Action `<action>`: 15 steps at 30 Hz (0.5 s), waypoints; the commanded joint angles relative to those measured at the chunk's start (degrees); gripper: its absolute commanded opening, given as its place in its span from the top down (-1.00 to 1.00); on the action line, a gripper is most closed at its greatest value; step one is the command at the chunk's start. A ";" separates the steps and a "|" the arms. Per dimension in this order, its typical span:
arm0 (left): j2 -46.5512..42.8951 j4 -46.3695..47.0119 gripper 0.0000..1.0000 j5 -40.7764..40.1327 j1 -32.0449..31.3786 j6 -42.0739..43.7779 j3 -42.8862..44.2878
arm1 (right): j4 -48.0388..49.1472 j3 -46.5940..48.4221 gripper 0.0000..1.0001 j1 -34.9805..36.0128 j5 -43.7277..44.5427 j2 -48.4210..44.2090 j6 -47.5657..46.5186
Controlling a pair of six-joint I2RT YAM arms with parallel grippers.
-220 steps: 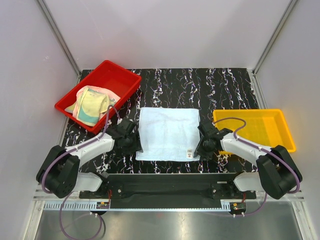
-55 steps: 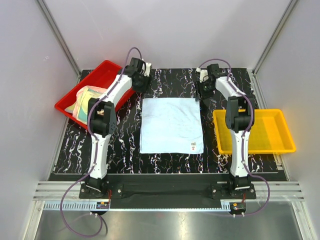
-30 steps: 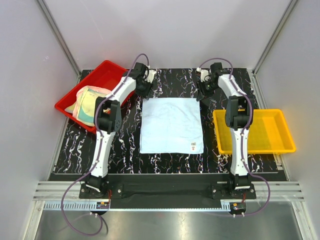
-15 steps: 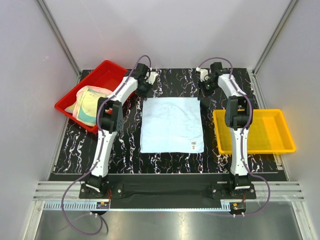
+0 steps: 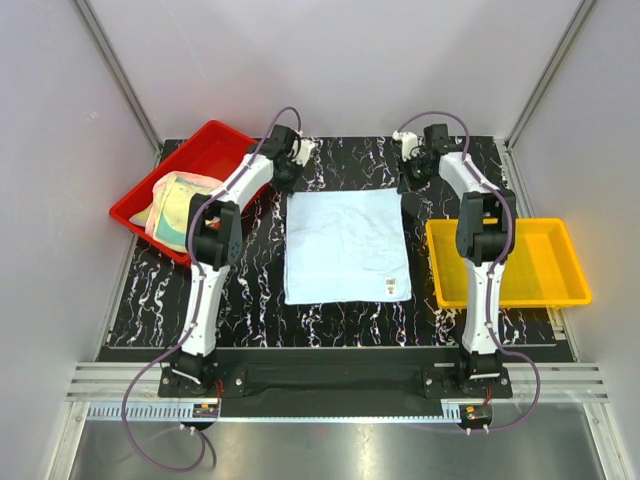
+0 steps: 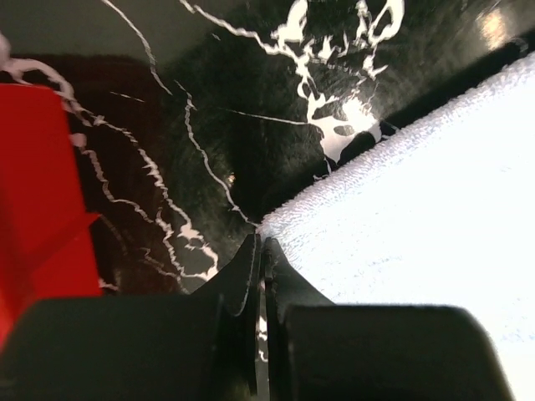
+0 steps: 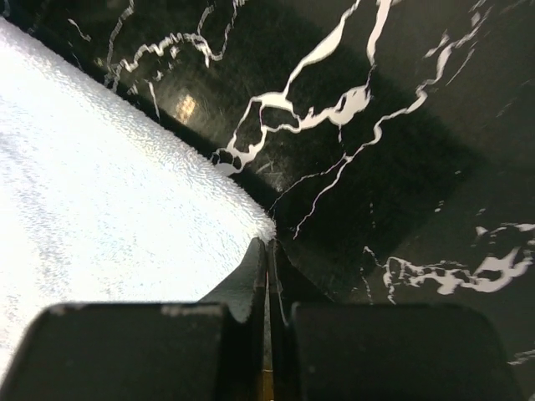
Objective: Fold and stack the towels
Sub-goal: Fold the towel
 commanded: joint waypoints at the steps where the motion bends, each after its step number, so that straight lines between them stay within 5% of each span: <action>1: -7.85 4.75 1.00 -1.41 -0.02 -0.65 -0.69 | 5.92 -0.26 1.00 0.06 0.98 -6.49 -2.21; 15: -13.92 4.85 1.00 -0.09 -0.37 0.66 -4.65 | 14.52 -10.19 1.00 0.06 1.86 -15.89 -5.11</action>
